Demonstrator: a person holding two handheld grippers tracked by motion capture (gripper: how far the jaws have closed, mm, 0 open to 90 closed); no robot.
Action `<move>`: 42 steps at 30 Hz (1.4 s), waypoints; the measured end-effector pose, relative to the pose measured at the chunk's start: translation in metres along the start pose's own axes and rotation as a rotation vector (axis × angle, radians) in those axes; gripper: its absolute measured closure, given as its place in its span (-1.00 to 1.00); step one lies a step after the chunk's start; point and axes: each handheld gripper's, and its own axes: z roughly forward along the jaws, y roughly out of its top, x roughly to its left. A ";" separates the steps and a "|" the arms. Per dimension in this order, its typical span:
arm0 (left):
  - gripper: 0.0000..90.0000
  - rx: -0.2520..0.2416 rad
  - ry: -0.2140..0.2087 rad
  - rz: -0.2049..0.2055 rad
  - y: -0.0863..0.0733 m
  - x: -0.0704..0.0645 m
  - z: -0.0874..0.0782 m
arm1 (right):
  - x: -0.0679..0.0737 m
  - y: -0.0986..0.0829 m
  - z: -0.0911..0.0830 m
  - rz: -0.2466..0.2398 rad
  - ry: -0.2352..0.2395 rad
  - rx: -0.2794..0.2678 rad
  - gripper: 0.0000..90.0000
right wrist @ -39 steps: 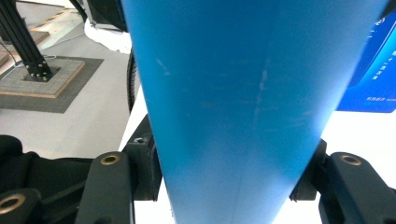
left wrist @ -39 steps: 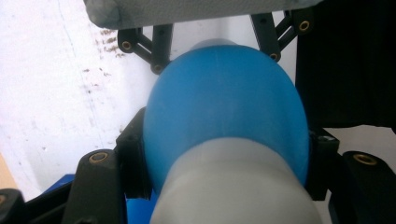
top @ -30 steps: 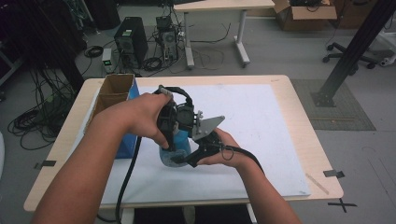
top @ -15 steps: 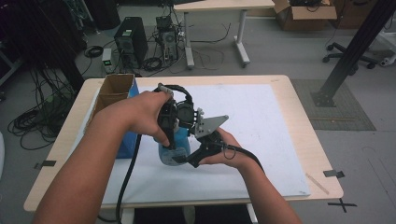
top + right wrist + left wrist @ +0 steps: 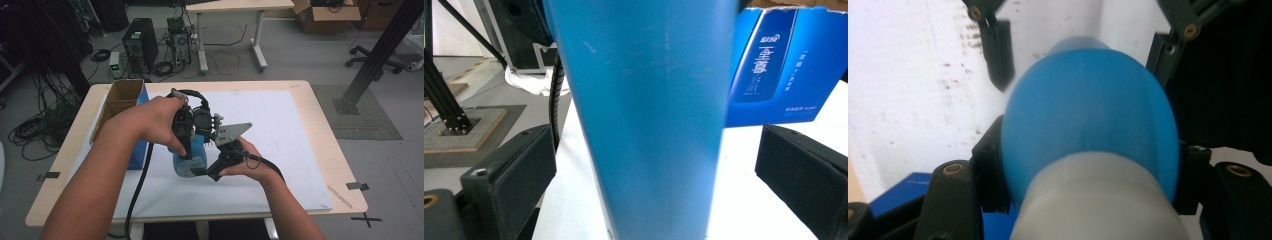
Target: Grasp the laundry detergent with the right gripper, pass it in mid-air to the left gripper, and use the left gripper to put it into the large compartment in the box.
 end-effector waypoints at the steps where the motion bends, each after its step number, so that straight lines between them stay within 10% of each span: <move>1: -0.18 -0.002 -0.002 0.000 0.000 0.000 0.000 | 0.000 0.000 -0.003 -0.004 -0.002 -0.001 -0.94; 14: -0.18 -0.052 -0.033 -0.172 -0.013 0.014 -0.006 | 0.004 -0.006 -0.043 -0.007 -0.042 -0.001 -0.97; 20: -0.18 -0.099 -0.010 -0.367 -0.017 0.024 -0.014 | 0.001 -0.003 -0.064 -0.009 -0.067 0.008 -0.98; 24: -0.18 -0.083 0.047 -0.395 -0.019 0.027 -0.019 | -0.001 0.000 -0.078 -0.013 -0.085 0.024 -0.99; 34: -0.18 -0.143 -0.020 -0.644 -0.033 0.040 -0.030 | -0.013 -0.001 -0.103 -0.003 -0.134 0.116 -0.99; 42: -0.18 -0.195 0.003 -0.789 -0.045 0.049 -0.042 | -0.022 -0.002 -0.121 0.008 -0.159 0.211 -0.98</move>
